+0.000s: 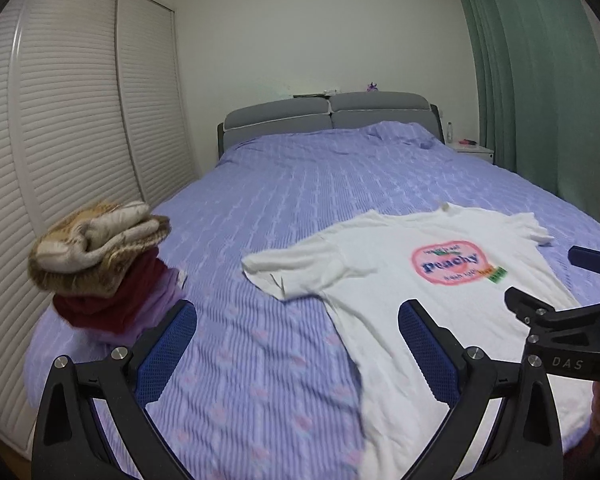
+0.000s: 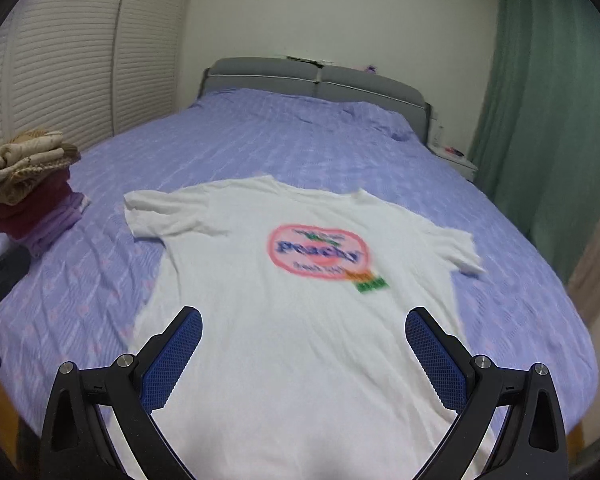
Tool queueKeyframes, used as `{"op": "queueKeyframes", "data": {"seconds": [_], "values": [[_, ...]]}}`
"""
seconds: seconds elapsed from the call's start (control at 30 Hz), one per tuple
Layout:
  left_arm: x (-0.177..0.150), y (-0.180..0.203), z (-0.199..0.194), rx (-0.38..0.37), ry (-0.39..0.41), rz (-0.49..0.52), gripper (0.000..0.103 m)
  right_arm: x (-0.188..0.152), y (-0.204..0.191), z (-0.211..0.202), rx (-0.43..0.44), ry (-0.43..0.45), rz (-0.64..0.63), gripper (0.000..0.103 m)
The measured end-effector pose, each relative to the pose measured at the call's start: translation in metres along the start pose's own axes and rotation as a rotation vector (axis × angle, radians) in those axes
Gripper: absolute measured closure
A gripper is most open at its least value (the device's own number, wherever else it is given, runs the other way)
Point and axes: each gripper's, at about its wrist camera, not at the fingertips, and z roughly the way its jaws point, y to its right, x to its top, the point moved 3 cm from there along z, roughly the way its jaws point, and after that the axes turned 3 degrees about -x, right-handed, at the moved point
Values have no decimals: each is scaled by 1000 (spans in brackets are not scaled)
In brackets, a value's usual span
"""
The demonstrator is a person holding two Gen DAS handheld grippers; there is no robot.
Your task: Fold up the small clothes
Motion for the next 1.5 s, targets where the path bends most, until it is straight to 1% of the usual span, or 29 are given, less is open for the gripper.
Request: {"op": "queueKeyframes", "data": {"seconds": [0.03, 0.07, 0.17, 0.2, 0.3, 0.4, 0.43, 0.47, 0.5, 0.53, 0.6, 0.67, 0.8, 0.9, 1.03, 1.27, 1.3, 1.33, 1.4, 1.43, 1.5], "values": [[1, -4, 9, -13, -3, -7, 6, 5, -6, 9, 8, -4, -3, 0], [2, -10, 19, -34, -8, -21, 7, 10, -12, 17, 17, -4, -6, 0], [2, -27, 59, -110, -62, -83, 9, 23, -36, 45, 45, -10, -34, 0], [1, -29, 69, -120, -79, -95, 14, 26, -42, 53, 55, -12, -40, 0], [-6, -35, 105, -147, -141, -126, 18, 33, -61, 79, 85, -36, -58, 0], [-11, -36, 138, -182, -199, -161, 25, 37, -77, 103, 89, -62, -85, 0], [-12, -37, 151, -192, -218, -175, 30, 39, -82, 112, 85, -69, -94, 0], [-13, -37, 160, -202, -233, -187, 32, 40, -87, 120, 82, -83, -101, 0], [-15, -38, 173, -227, -254, -209, 35, 40, -89, 125, 91, -89, -103, 0], [-17, -39, 185, -239, -280, -231, 40, 41, -91, 131, 99, -94, -102, 0], [-22, -40, 204, -253, -316, -275, 45, 42, -95, 144, 105, -116, -93, 0], [-27, -42, 222, -254, -348, -321, 46, 40, -95, 153, 115, -131, -80, 0], [-34, -46, 245, -242, -373, -390, 48, 37, -99, 171, 119, -160, -73, 0], [-43, -51, 258, -235, -403, -470, 48, 36, -101, 179, 127, -177, -61, 0], [-53, -58, 271, -242, -410, -585, 50, 37, -101, 181, 133, -174, -57, 0], [-50, -64, 292, -246, -398, -664, 51, 38, -103, 181, 118, -164, -75, 0], [-50, -66, 295, -249, -396, -682, 59, 38, -103, 181, 115, -165, -78, 0], [-50, -69, 296, -242, -402, -698, 71, 37, -103, 181, 111, -166, -81, 0], [-48, -74, 296, -243, -409, -724, 83, 37, -101, 180, 101, -167, -85, 0], [-47, -75, 293, -254, -406, -728, 83, 36, -100, 180, 98, -170, -88, 0], [-42, -76, 288, -244, -390, -698, 85, 35, -97, 179, 93, -172, -87, 0]]}}
